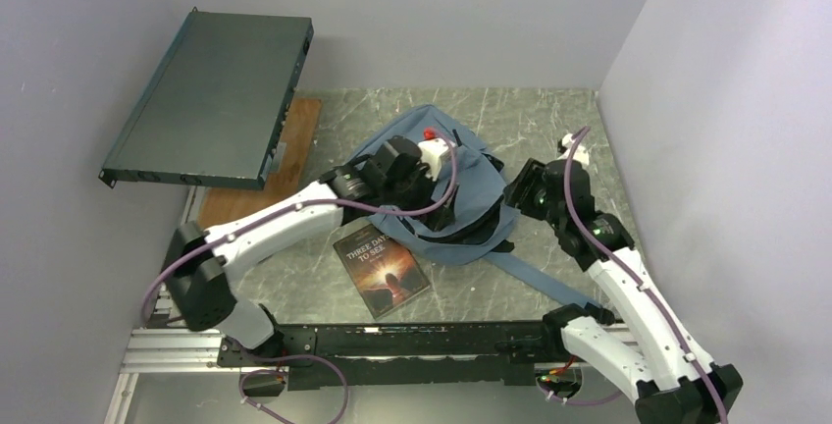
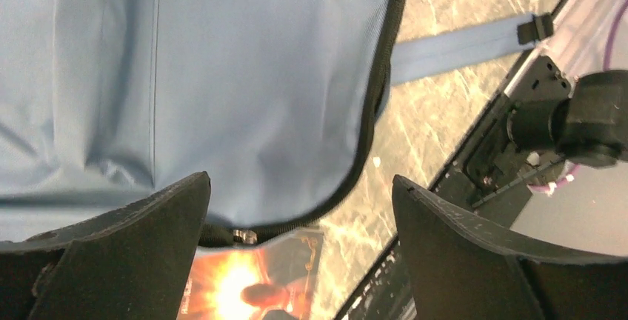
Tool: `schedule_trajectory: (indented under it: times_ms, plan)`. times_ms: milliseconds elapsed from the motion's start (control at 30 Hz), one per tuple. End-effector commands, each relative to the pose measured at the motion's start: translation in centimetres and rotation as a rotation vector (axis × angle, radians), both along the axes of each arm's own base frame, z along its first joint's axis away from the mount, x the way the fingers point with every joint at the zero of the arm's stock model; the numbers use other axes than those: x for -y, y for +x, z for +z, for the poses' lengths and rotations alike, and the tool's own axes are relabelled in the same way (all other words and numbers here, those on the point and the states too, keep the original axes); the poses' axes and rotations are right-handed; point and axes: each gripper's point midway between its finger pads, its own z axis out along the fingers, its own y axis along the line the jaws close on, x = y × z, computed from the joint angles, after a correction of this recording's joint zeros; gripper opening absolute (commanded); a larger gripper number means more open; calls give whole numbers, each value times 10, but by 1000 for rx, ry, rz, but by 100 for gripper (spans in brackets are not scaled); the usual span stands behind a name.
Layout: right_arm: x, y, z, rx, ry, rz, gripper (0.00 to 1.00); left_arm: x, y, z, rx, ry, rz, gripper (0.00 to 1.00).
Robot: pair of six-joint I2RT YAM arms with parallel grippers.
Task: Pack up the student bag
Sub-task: Place the book in the student bag.
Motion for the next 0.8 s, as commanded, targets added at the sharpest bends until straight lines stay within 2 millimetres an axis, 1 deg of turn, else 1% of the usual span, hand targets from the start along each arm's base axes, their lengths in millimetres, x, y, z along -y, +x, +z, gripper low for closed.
schedule_trajectory:
  times_ms: [0, 33, 100, 133, 167, 200, 233, 267, 367, 400, 467, 533, 633, 700, 733, 767]
  plan:
    - [13, 2, 46, 51, -204, 37, 60, -23, -21, 52, 84, -123, -14, 99]
    - [3, 5, 52, 65, -229, 84, 62, -30, -25, 55, 87, -128, -6, 100]
    - [-25, 9, 64, 99, -280, 175, 67, -44, -36, 54, 84, -136, 2, 100]
    - [-44, 10, 67, 114, -303, 225, 68, -52, -42, 52, 82, -136, 10, 100]
    - [-72, 5, 76, 146, -316, 305, 69, -61, -46, 49, 75, -128, 26, 100]
    - [-92, 2, 77, 156, -339, 356, 69, -70, -52, 46, 65, -126, 42, 100]
    - [-112, 1, 74, 150, -365, 396, 70, -79, -58, 37, 50, -114, 59, 100]
    - [-129, -3, 75, 156, -375, 432, 71, -88, -63, 33, 41, -116, 78, 100]
    - [-179, -16, 72, 173, -369, 544, 72, -114, -79, 12, -1, -114, 143, 100]
    - [-195, -21, 69, 180, -361, 585, 71, -122, -83, 2, -18, -109, 171, 99]
    - [-223, -31, 62, 185, -367, 660, 71, -135, -91, -15, -48, -114, 220, 99]
    - [-244, -40, 50, 168, -393, 715, 70, -148, -97, -30, -73, -116, 272, 99]
    - [-265, -54, 29, 115, -404, 766, 67, -166, -102, -50, -122, -113, 374, 99]
    - [-283, -66, 14, 85, -329, 814, 64, -173, -105, -63, -160, -119, 430, 99]
    - [-288, -73, 0, 59, -293, 838, 62, -176, -106, -69, -181, -127, 461, 99]
    - [-294, -81, -12, 29, -258, 861, 60, -178, -109, -80, -221, -137, 506, 99]
